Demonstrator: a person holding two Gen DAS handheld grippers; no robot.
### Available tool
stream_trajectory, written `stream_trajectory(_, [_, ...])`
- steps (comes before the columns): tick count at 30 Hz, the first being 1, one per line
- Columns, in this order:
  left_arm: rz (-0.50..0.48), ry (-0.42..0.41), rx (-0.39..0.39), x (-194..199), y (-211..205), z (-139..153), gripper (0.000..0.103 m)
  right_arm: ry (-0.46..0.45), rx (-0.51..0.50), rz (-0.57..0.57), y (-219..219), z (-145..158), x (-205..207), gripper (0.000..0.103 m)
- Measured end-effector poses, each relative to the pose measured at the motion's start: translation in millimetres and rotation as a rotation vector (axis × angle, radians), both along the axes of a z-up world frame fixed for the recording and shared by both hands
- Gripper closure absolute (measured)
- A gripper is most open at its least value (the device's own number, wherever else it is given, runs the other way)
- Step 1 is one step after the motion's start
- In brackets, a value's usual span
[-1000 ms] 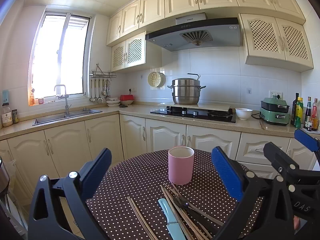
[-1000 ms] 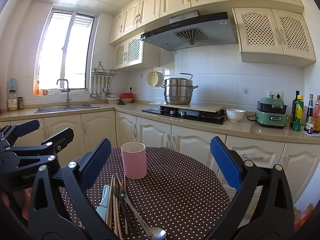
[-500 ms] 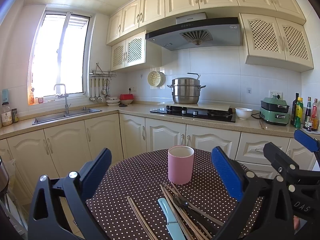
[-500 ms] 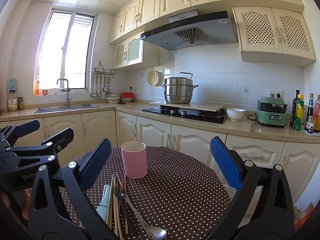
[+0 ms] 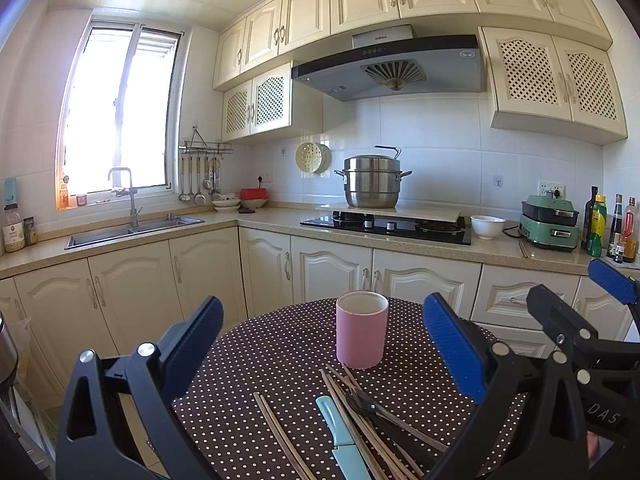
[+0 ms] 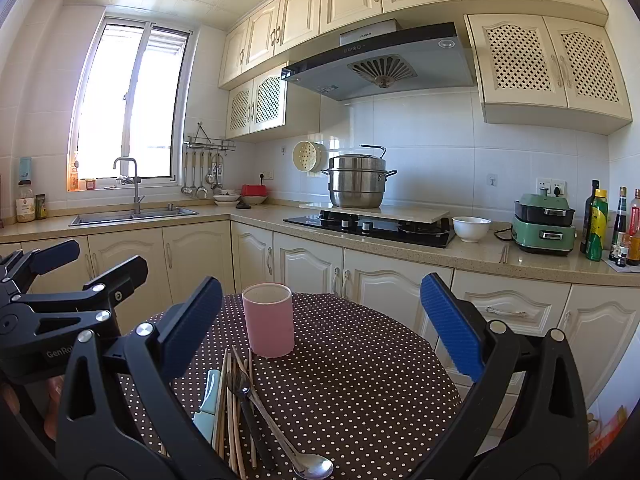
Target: Organize utensils
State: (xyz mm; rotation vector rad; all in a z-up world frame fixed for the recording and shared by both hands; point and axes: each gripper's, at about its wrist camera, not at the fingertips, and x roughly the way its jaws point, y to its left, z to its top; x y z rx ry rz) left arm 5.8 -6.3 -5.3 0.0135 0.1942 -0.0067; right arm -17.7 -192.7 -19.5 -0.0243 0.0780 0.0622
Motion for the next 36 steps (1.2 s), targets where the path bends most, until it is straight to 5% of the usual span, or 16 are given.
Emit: stream_trajectory(36, [0.004,0.009,-0.003,1.3,5.1,2.2,0.005,0.006,0.002,0.004,2.0,0.2,4.3,0.006])
